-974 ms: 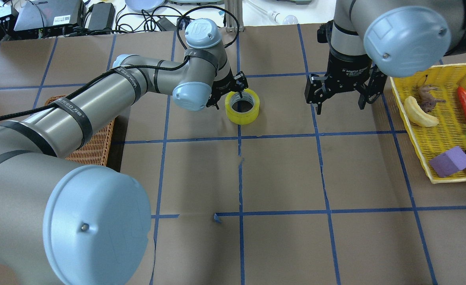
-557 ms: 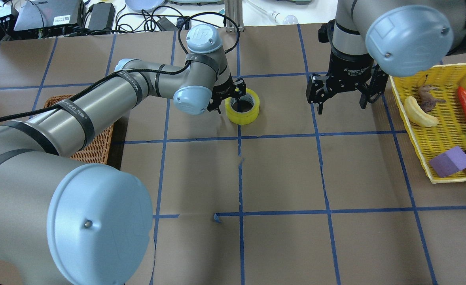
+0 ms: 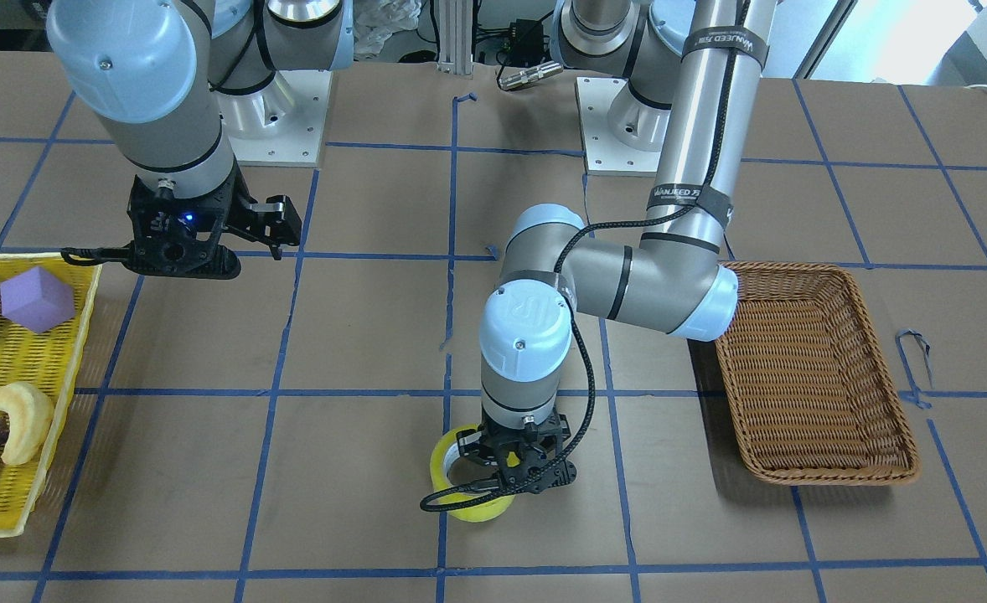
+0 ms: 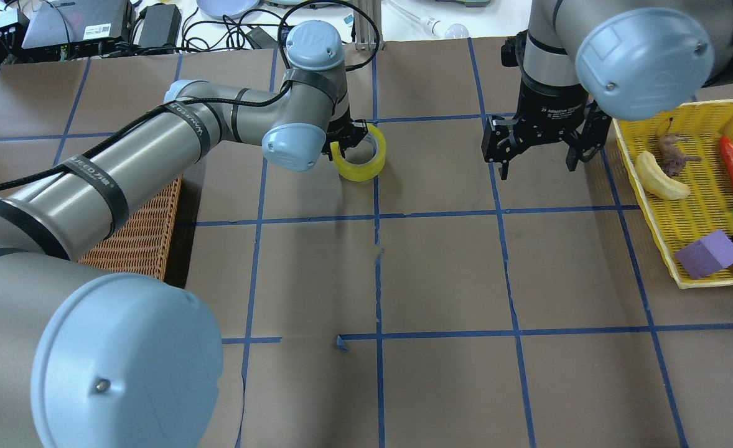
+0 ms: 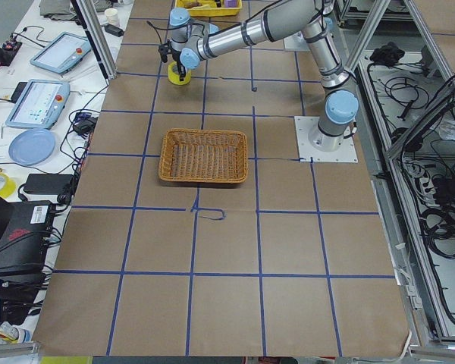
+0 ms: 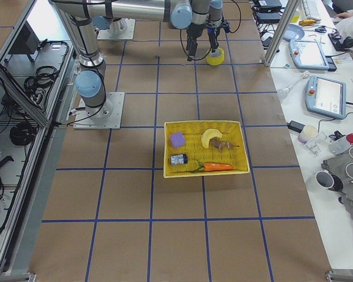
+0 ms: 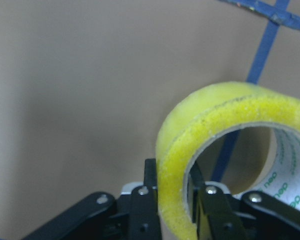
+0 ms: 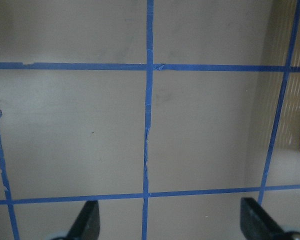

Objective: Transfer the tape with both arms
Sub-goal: 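Close the left gripper on the tape roll and lift it, then carry the tape roll with the left gripper into the wicker basket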

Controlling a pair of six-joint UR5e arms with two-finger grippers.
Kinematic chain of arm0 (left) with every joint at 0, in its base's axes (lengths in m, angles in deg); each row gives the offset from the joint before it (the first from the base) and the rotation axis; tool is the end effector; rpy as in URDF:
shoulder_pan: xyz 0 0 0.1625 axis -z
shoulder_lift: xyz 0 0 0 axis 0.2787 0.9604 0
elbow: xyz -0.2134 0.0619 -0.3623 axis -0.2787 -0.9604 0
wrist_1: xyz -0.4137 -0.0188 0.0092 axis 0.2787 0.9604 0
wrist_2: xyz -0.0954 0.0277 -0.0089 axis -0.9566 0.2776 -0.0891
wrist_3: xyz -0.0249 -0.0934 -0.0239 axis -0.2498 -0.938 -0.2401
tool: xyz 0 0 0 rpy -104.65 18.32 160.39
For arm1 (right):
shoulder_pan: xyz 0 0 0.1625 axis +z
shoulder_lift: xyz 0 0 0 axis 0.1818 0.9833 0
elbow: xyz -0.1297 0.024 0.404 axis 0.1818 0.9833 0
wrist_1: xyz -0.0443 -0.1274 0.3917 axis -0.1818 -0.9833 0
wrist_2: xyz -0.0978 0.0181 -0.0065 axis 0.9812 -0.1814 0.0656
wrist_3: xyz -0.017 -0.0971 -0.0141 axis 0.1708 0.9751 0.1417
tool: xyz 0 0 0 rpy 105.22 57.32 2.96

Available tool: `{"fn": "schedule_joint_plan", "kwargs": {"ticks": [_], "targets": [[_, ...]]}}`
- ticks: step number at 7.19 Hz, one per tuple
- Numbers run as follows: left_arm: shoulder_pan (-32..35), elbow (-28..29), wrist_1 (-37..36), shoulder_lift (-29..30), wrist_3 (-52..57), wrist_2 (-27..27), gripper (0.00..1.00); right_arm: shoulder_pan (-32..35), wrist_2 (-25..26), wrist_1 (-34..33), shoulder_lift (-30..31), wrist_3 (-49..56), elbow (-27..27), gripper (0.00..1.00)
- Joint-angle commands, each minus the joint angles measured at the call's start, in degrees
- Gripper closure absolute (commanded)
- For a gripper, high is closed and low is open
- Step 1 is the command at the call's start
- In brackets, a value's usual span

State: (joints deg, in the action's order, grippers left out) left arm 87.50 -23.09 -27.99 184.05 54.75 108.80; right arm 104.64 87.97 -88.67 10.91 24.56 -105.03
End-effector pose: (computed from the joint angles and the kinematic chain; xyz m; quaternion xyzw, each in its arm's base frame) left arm -0.2873 -0.6520 0.2329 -0.0713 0.9952 -0.0623 0.0245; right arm 0.1605 -0.5145 0.4220 0.0110 -0.9953 -0.0765 0.0585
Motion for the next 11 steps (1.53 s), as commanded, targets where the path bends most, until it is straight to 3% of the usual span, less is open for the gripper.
{"fn": "schedule_joint_plan", "kwargs": {"ticks": [1,3,4,5,7,9,10,11], "targets": [[-8.70,0.63,8.54,-5.65,14.59,1.92,1.00,0.31,0.54,0.00,0.22,-0.12,0.21,0.00],[-19.33,-0.76,18.67,-11.38,33.21,2.09,1.00,1.28,-3.72,-0.17,1.10,-0.21,0.82,0.00],[-25.39,-1.90,20.45,-12.71,41.13,2.09,1.00,0.84,-6.28,-0.69,1.62,1.97,1.00,0.00],[-30.93,-4.35,20.29,-13.59,48.96,2.27,1.00,0.49,-5.61,-1.48,3.46,5.30,1.09,0.00],[-39.39,-10.14,13.30,-14.03,57.55,3.24,1.00,0.05,-5.52,-3.67,4.53,5.07,1.44,0.00],[-40.66,-17.69,1.55,-12.90,57.56,3.15,1.00,-2.84,-5.78,-2.73,6.54,6.03,1.35,0.00],[-40.66,-18.77,0.70,-12.98,57.30,2.63,0.01,-2.94,-6.04,-2.89,6.64,7.16,1.35,0.00],[-40.57,-18.52,0.78,-13.59,57.39,2.80,0.00,-2.94,-6.04,-2.81,6.64,7.18,1.35,0.00]]}}
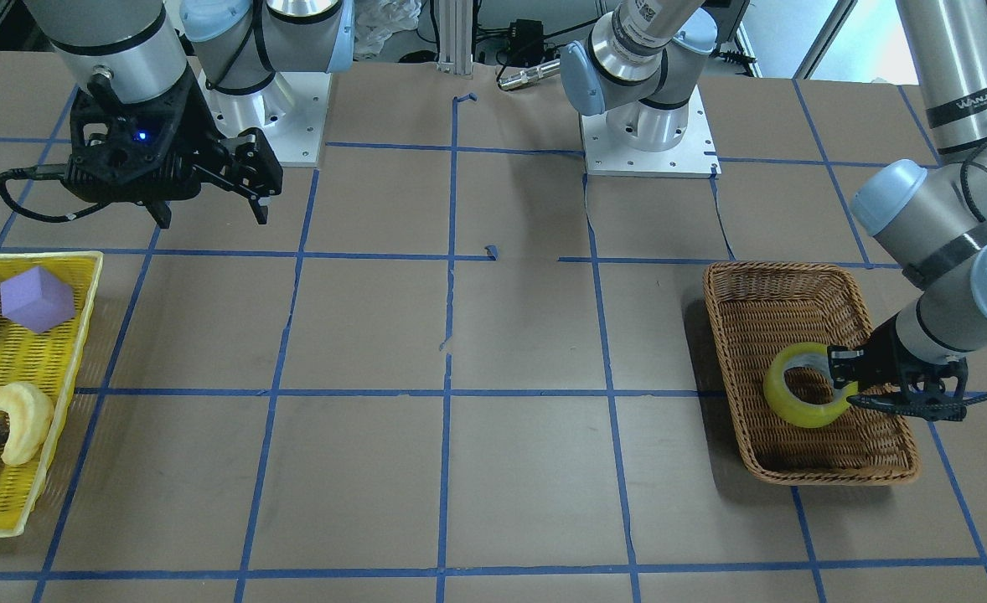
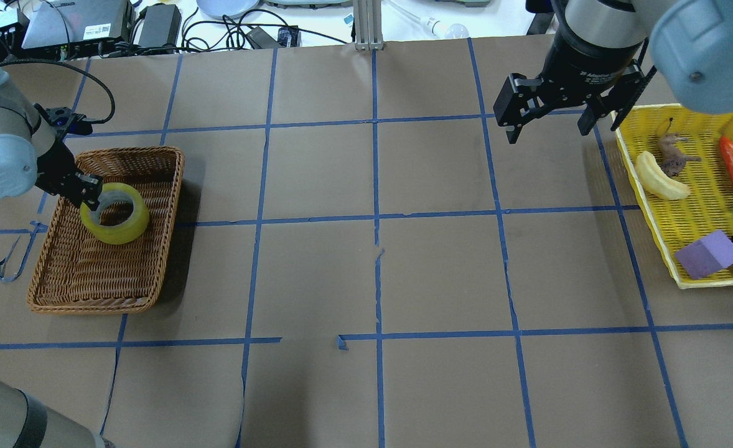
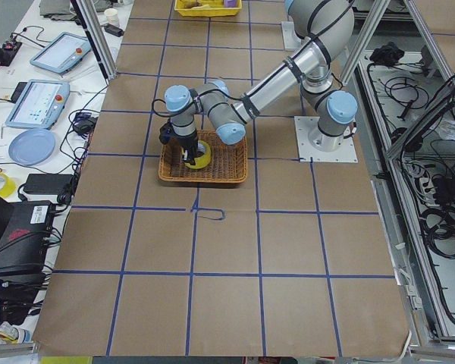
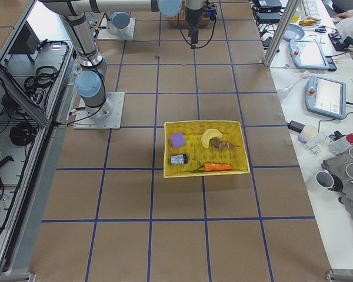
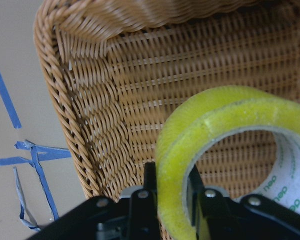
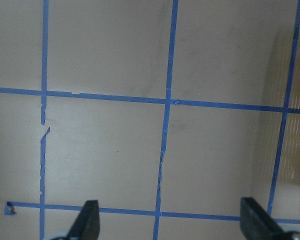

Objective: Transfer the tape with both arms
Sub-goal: 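Carry the tape roll with the left gripper into the wicker basket, then release the tape roll and raise the left gripper away from the basket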

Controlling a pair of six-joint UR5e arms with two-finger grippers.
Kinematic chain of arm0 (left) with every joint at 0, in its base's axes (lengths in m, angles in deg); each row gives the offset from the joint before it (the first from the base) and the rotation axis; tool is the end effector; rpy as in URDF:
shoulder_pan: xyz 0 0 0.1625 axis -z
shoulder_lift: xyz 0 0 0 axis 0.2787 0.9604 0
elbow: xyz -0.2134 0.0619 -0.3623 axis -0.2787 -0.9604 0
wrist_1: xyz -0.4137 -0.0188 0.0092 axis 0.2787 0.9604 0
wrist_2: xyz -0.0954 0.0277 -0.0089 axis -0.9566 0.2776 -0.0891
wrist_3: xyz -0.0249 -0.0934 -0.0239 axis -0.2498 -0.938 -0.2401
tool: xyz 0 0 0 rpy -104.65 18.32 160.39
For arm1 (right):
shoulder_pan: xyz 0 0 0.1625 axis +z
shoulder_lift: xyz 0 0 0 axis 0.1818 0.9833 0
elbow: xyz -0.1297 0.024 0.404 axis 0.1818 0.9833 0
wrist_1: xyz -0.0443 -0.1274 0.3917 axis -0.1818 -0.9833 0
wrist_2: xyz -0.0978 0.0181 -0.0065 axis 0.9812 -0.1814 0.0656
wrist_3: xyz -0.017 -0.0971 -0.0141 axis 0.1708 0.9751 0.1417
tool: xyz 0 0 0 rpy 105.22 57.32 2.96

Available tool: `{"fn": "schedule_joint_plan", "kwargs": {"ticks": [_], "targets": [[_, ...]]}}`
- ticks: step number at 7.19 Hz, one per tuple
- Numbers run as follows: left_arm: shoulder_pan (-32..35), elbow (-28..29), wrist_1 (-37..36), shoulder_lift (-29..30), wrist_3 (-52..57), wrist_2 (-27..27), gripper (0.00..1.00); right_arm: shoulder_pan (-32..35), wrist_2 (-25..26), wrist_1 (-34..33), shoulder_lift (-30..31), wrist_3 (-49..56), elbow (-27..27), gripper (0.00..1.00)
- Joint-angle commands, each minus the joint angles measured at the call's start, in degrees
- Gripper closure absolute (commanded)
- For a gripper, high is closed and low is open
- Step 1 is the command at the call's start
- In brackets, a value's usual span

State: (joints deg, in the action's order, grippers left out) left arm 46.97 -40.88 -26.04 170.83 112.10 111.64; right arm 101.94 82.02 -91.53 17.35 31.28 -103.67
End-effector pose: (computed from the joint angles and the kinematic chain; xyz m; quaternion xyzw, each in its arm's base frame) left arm 0.1590 -0.5798 0.2420 0.0775 0.9947 0.0390 0.0548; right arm 0.1457 -0.4962 0.4952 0.0417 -0.9990 0.0127 0.0018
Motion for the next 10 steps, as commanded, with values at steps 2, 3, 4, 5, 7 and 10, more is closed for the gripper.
{"fn": "schedule_joint_plan", "kwargs": {"ticks": [2,3,4,5,7,10], "targets": [[1.79,1.27,4.14,-3.78,-0.31,-2.66,0.00,-0.06,0.26,0.32,0.11,0.28,-0.54,0.00],[4.67,6.16,12.02,-5.72,-0.92,-3.46,0.00,-0.06,0.26,0.32,0.11,0.37,-0.63,0.00],[9.22,13.69,22.10,-7.40,-5.02,-3.38,0.00,-0.06,0.17,0.41,-0.15,0.37,-0.72,0.00],[13.45,21.42,30.73,-8.46,-12.11,-3.47,0.00,-0.06,0.26,0.41,-0.15,0.37,-0.80,0.00],[22.06,27.03,37.40,-11.35,-30.37,-5.58,0.00,-0.15,0.52,0.41,0.03,0.28,-0.72,0.00],[28.86,24.33,36.97,-13.65,-37.72,-6.28,0.00,-0.15,0.35,0.41,0.02,0.37,-0.80,0.00]]}}
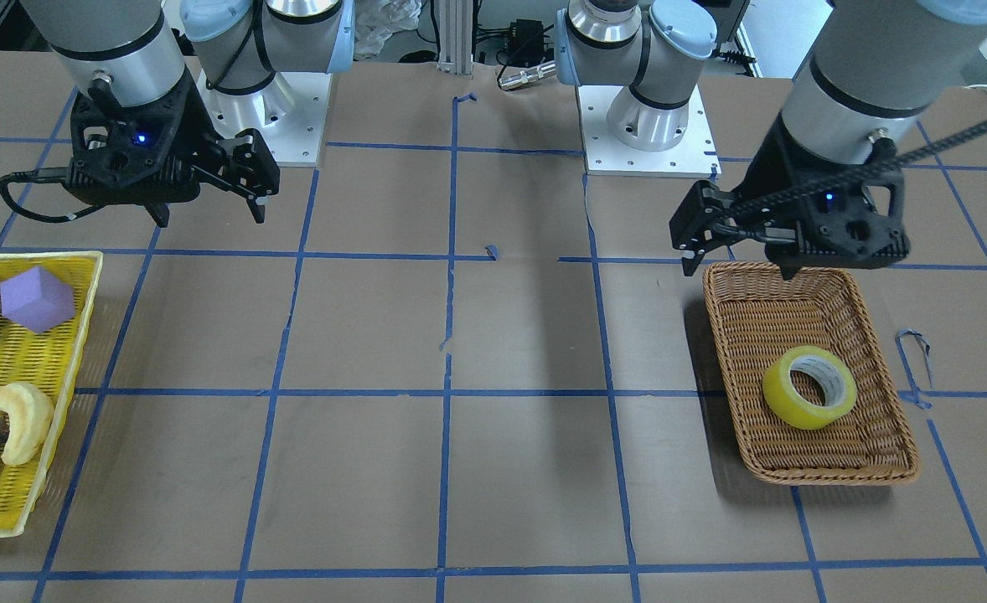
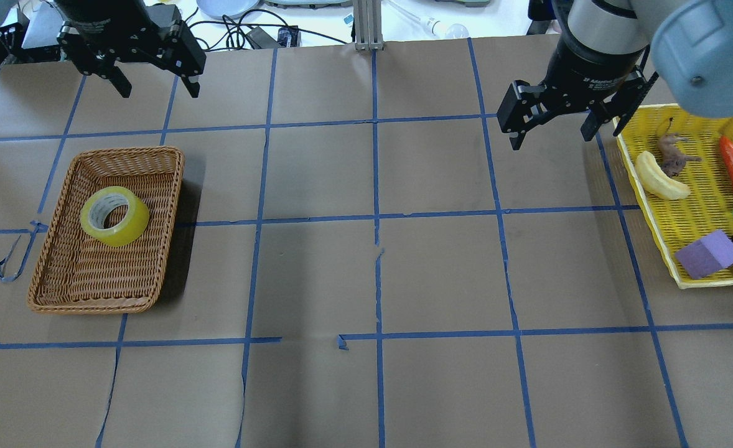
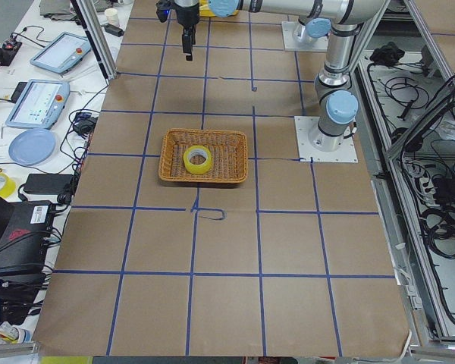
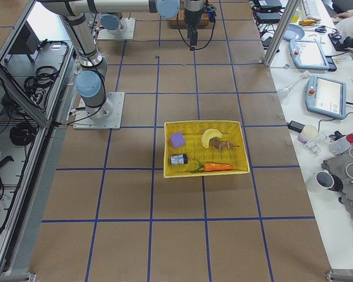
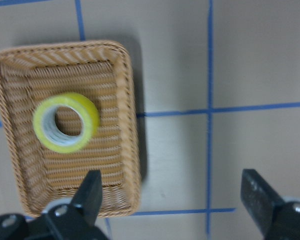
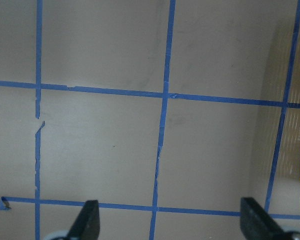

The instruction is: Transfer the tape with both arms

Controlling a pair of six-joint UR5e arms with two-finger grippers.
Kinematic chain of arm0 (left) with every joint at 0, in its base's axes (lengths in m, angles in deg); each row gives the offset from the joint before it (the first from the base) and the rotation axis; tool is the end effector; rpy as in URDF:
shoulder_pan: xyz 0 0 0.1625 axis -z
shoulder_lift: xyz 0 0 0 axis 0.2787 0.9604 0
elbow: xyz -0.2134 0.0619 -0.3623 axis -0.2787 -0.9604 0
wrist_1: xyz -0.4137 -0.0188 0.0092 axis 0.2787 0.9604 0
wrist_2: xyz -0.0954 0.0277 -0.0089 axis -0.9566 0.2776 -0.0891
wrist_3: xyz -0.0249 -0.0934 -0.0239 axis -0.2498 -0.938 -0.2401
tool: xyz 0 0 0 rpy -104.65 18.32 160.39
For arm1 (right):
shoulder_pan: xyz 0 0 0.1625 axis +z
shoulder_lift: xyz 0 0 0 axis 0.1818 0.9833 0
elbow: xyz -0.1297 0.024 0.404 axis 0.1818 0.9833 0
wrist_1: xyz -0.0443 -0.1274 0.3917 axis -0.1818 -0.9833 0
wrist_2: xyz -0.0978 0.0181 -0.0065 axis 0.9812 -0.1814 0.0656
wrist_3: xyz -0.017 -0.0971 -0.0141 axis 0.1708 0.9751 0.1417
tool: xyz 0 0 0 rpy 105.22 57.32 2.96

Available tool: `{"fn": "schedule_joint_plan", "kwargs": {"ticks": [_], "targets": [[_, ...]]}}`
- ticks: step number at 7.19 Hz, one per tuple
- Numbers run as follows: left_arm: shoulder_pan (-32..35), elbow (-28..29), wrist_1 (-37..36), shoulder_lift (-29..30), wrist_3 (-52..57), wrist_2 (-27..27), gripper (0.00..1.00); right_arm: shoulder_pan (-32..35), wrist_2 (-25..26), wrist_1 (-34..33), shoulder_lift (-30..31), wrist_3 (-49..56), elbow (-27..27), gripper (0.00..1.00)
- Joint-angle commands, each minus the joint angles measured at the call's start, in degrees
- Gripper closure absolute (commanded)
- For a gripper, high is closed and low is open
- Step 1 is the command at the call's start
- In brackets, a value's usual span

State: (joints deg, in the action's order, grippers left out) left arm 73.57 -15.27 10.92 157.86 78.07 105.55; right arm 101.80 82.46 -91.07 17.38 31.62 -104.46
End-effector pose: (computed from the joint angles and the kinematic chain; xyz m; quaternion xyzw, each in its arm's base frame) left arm -0.1281 -0.5618 0.5219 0.0125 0.9998 -0.0090 0.0141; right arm 0.1437 -0.4943 0.4879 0.0435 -0.9990 0.0019 0.0055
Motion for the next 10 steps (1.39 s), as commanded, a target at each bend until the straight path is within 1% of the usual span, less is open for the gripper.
{"fn": "schedule_joint_plan", "kwargs": {"ticks": [1,3,4,10], "targets": [[2.79,-3.56,0.01,-1.99,-5.21,-0.28,0.00,0.00,-0.01,0.03,-0.01,0.03,-0.01,0.00],[2.79,-6.38,-2.43,-2.71,-4.26,-0.37,0.00,0.00,0.08,0.03,-0.01,0.03,-0.01,0.00],[2.79,-6.57,-4.36,-2.44,-4.26,-0.37,0.00,0.00,0.17,-0.06,-0.01,0.03,-0.36,0.00],[2.53,-6.48,-7.80,-2.71,-4.26,-0.55,0.00,0.08,0.17,-0.32,-0.01,0.11,-0.45,0.00]]}}
